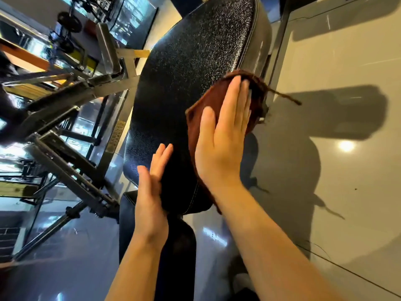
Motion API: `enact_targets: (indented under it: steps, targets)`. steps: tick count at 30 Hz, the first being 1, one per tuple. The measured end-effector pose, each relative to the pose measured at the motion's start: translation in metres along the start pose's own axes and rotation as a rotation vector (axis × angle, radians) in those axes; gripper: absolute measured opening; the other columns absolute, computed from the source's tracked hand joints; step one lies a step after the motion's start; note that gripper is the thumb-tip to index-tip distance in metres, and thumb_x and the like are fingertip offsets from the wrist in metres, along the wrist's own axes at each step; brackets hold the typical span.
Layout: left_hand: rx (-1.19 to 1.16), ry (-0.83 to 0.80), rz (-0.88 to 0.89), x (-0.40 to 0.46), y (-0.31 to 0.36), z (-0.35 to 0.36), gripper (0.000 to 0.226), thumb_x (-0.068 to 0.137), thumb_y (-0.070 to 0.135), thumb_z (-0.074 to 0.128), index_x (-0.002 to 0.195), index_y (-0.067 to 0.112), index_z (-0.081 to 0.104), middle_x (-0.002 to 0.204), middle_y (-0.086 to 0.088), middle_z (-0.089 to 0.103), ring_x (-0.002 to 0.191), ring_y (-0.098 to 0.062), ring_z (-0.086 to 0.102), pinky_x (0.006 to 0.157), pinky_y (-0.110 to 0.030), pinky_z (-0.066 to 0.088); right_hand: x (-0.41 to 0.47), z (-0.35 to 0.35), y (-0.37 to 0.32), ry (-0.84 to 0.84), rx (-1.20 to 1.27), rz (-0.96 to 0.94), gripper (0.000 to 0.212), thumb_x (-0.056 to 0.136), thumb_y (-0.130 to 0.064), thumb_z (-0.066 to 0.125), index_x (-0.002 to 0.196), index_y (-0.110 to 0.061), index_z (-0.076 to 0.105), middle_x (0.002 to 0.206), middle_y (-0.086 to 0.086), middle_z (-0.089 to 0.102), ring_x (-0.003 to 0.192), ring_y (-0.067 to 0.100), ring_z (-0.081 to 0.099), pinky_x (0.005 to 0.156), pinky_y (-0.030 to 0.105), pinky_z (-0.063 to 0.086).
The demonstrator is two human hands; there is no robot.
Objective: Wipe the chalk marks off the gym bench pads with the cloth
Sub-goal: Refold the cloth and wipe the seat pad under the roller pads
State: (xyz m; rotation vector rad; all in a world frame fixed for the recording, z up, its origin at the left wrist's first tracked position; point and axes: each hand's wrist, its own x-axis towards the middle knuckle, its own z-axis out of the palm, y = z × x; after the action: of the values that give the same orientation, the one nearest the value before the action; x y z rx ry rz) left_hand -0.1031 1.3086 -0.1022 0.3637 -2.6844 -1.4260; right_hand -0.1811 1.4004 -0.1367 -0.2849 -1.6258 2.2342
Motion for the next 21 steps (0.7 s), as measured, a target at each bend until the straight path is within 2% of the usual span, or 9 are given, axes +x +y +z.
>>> enact_targets:
  steps: [1,4,7,10,12,15,16,18,21]
  targets:
    - [0.001,-0.024,-0.036,0.0,-0.001,-0.002,0.062,0.089,0.071,0.029,0.133,0.037,0.056,0.152,0.022,0.034,0.144,-0.002,0.023,0.12,-0.042,0.015,0.026,0.0,-0.002,0.007,0.024,0.099,0.059,0.101,-0.024,0.033,0.152,-0.004,0.013,0.161,0.013,0.01,0.15,0.023,0.005,0.122,0.041,0.004]
    - [0.0,0.01,-0.074,0.002,-0.007,0.0,0.054,0.096,0.059,0.019,0.134,0.043,0.053,0.15,0.03,0.03,0.143,0.003,0.019,0.12,-0.043,0.012,0.062,0.002,-0.009,0.032,-0.032,0.117,0.061,0.1,-0.021,0.036,0.153,-0.003,0.011,0.162,0.014,0.007,0.15,0.023,0.003,0.123,0.04,0.003]
    - [-0.011,0.024,-0.091,0.003,-0.006,0.003,0.052,0.096,0.058,0.019,0.131,0.045,0.054,0.15,0.029,0.031,0.143,0.003,0.019,0.12,-0.044,0.011,0.006,0.003,-0.002,0.047,-0.028,0.028,0.063,0.098,-0.015,0.044,0.152,0.0,0.015,0.161,0.016,0.011,0.15,0.024,0.007,0.123,0.039,0.006]
    - [-0.125,-0.013,-0.093,0.004,-0.002,-0.001,0.052,0.095,0.056,0.023,0.131,0.035,0.054,0.151,0.021,0.035,0.141,0.002,0.027,0.12,-0.039,0.016,-0.076,0.007,0.003,0.004,-0.051,0.059,0.065,0.1,-0.017,0.041,0.155,-0.008,0.008,0.163,0.002,0.003,0.151,0.018,0.001,0.122,0.037,0.005]
    - [-0.179,-0.06,-0.093,0.002,0.004,-0.004,0.055,0.091,0.06,0.034,0.135,0.031,0.051,0.151,0.016,0.038,0.141,0.0,0.028,0.12,-0.038,0.018,-0.105,0.01,0.001,-0.025,-0.09,0.031,0.067,0.1,-0.022,0.034,0.156,-0.021,-0.003,0.162,-0.008,-0.001,0.151,0.015,0.0,0.121,0.034,0.003]
    - [-0.263,-0.105,-0.115,0.0,0.01,-0.01,0.086,0.074,0.069,0.063,0.143,0.023,0.044,0.15,0.009,0.042,0.14,-0.006,0.034,0.114,-0.038,0.026,-0.093,0.012,-0.004,-0.024,-0.048,0.1,0.067,0.1,-0.024,0.033,0.155,-0.026,-0.005,0.159,-0.014,0.0,0.149,0.008,-0.004,0.121,0.031,0.002]
    - [-0.246,-0.105,-0.098,-0.001,0.01,-0.01,0.081,0.077,0.068,0.06,0.142,0.022,0.046,0.15,0.007,0.042,0.14,-0.008,0.034,0.116,-0.04,0.024,-0.081,0.011,-0.005,-0.008,-0.021,0.128,0.068,0.1,-0.023,0.036,0.155,-0.022,-0.004,0.16,-0.012,0.001,0.149,0.008,-0.004,0.121,0.03,0.001]
    - [-0.201,-0.106,-0.068,-0.002,0.009,-0.011,0.062,0.088,0.063,0.039,0.135,0.025,0.056,0.151,0.008,0.04,0.142,-0.01,0.031,0.12,-0.042,0.015,-0.046,0.008,-0.009,0.021,0.019,0.188,0.066,0.098,-0.021,0.039,0.154,-0.014,0.004,0.161,0.0,0.005,0.149,0.012,-0.001,0.121,0.028,-0.002]
    - [-0.161,-0.06,-0.095,-0.003,0.005,-0.011,0.059,0.092,0.058,0.023,0.128,0.032,0.062,0.151,0.015,0.039,0.144,-0.006,0.024,0.121,-0.042,0.011,0.02,0.002,-0.014,0.016,0.018,0.225,0.064,0.1,-0.02,0.04,0.154,-0.007,0.008,0.163,0.01,0.005,0.15,0.019,0.001,0.122,0.031,-0.002]
